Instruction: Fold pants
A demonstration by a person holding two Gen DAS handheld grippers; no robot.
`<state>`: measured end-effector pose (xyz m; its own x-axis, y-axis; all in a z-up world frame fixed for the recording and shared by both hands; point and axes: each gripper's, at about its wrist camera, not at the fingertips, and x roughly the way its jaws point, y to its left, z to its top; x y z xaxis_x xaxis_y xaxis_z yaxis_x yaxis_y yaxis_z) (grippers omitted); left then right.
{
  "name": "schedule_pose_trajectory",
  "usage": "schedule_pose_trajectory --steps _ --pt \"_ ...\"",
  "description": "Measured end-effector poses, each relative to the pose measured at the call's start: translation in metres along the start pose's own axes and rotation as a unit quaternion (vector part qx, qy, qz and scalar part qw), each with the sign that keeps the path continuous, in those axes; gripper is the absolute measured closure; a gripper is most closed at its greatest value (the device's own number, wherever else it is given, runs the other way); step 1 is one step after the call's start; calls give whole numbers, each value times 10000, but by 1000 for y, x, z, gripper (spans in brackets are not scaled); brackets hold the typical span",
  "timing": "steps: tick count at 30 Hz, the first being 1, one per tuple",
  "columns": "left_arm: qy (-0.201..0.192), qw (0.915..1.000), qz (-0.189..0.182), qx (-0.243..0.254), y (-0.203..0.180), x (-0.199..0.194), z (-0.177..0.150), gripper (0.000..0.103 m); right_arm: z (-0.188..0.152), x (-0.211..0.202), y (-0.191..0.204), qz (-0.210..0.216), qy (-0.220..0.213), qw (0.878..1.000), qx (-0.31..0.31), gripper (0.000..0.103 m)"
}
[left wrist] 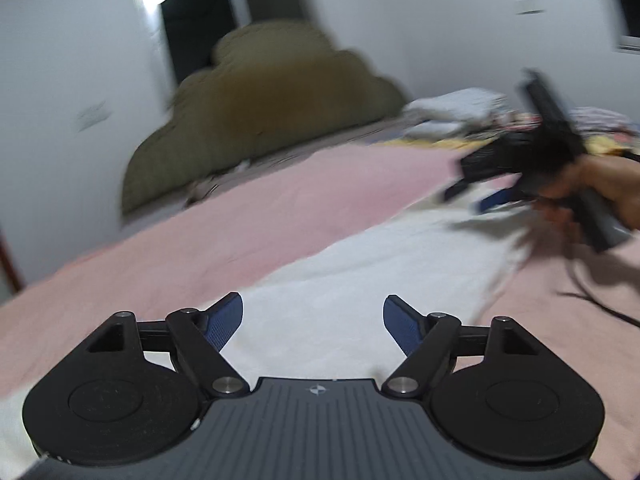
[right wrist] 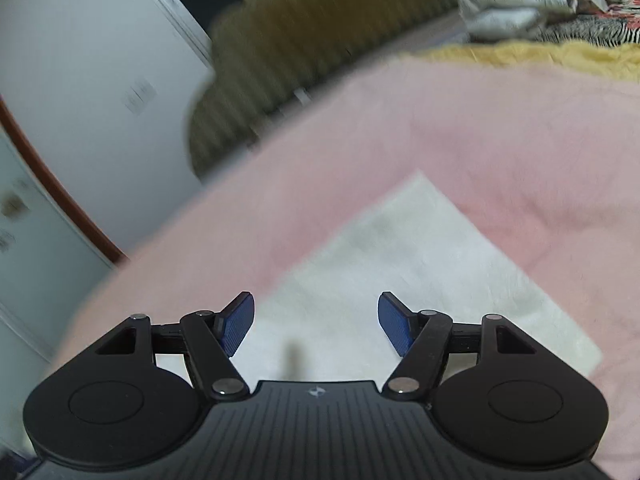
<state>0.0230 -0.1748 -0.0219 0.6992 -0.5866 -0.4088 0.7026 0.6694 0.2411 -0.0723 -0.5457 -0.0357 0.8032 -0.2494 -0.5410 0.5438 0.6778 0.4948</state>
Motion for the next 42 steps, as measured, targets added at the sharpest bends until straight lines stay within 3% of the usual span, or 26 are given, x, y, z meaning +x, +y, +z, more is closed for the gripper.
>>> schedule_pose_trajectory --steps 4,8,11,16,19,22,26,31,35,39,42 --pt "562 9951 -79 -807 21 17 -11 23 -14 -35 -11 -726 -706 9948 -44 33" --pt "824 9853 -50 -1496 40 23 -20 20 -30 -79 -33 47 -639 9973 370 33" --pt "957 9801 59 -1737 48 25 -23 8 -29 -96 -52 454 -320 9936 987 33" --pt "1074 9793 145 -1713 51 27 -25 0 -49 -99 -74 1141 382 9771 1753 34" --pt "1093 9799 227 -1654 47 27 -24 0 -55 -95 -65 1106 346 9808 1569 34" --pt "1047 9782 195 -1780 51 25 -26 0 -56 -86 -63 1178 79 9806 1565 33" --pt "1017 9764 155 -1898 53 25 -24 0 -51 -69 -65 924 -602 9798 1668 37" --pt "1041 9768 181 -1861 51 25 -23 0 -40 -45 -55 501 -1006 9828 1466 38" --pt "1010 9758 143 -1932 51 24 -22 0 -37 -34 -61 169 -944 9845 1471 83" --pt "981 9748 117 -2000 54 22 -22 0 -35 -35 -62 178 -946 9839 1505 86" --pt "878 9705 23 -2245 63 18 -23 1 -33 -40 -36 -62 -1093 9906 815 88"
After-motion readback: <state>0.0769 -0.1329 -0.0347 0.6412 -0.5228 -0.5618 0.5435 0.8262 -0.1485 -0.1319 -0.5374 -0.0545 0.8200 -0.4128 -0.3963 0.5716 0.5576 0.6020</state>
